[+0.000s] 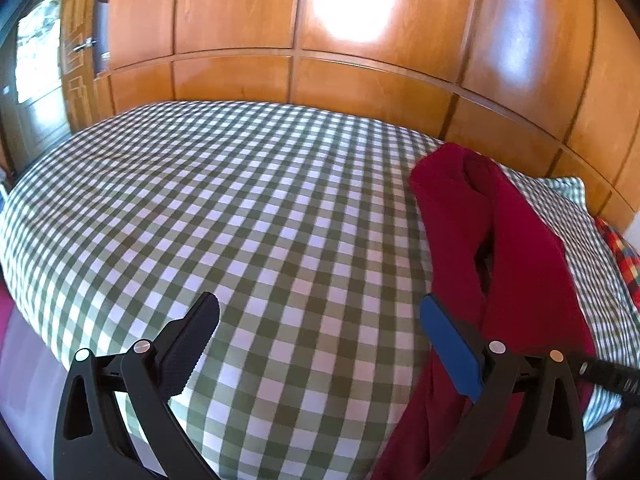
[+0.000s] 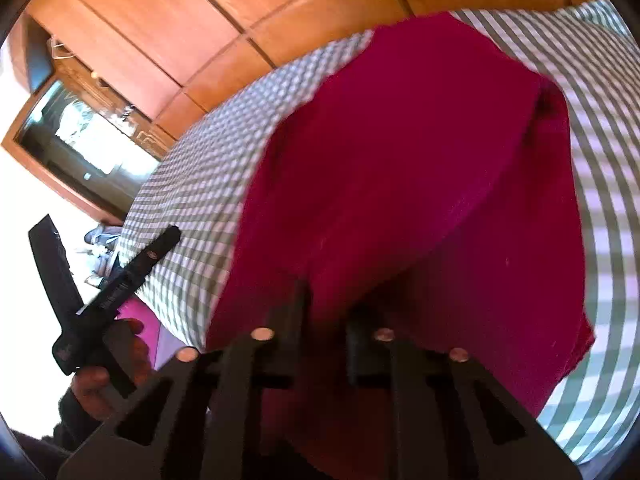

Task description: Fold small clothes

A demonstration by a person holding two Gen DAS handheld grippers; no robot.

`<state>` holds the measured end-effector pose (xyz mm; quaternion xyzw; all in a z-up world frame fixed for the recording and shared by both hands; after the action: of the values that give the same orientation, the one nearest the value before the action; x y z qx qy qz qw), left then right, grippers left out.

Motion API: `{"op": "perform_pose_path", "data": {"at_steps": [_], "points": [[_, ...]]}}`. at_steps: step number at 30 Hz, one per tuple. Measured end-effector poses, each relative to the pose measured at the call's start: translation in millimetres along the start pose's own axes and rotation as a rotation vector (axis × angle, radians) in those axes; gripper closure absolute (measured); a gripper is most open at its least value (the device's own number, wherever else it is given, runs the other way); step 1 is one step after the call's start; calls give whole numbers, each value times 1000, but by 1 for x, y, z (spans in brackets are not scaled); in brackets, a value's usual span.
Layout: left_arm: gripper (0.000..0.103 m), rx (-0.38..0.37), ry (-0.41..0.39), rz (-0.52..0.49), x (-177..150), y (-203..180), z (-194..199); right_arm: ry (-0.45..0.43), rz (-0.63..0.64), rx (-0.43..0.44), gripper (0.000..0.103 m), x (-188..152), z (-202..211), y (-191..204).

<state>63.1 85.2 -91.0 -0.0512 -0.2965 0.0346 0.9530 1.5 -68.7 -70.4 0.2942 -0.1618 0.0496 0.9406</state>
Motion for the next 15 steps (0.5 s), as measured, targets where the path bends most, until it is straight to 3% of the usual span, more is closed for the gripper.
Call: {"op": "perform_pose_path", "data": {"at_steps": [5, 11, 13, 15], "points": [[4, -75, 26, -74, -6, -18, -3, -163, 29, -139, 95, 13, 73, -33], [5, -110, 55, -163, -12, -48, -9, -311, -60, -484, 95, 27, 162, -127], [5, -113, 64, -189, -15, -57, -11, -339, -96, -642, 95, 33, 184, -164], [7, -115, 74, -208, -17, -64, -13, -342, -137, -733, 95, 41, 197, -195]]}}
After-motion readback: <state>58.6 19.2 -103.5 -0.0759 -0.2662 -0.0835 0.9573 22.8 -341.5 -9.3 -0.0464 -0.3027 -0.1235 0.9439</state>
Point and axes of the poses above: each gripper's, at about its wrist camera, not at the fingertips, and z roughly against the way its jaws point, y to its left, x to its top, the point moved 9 cm from there along -z, roughly the way its jaws point, and after that the axes turned 12 degrees about y, right-handed, at the moved point
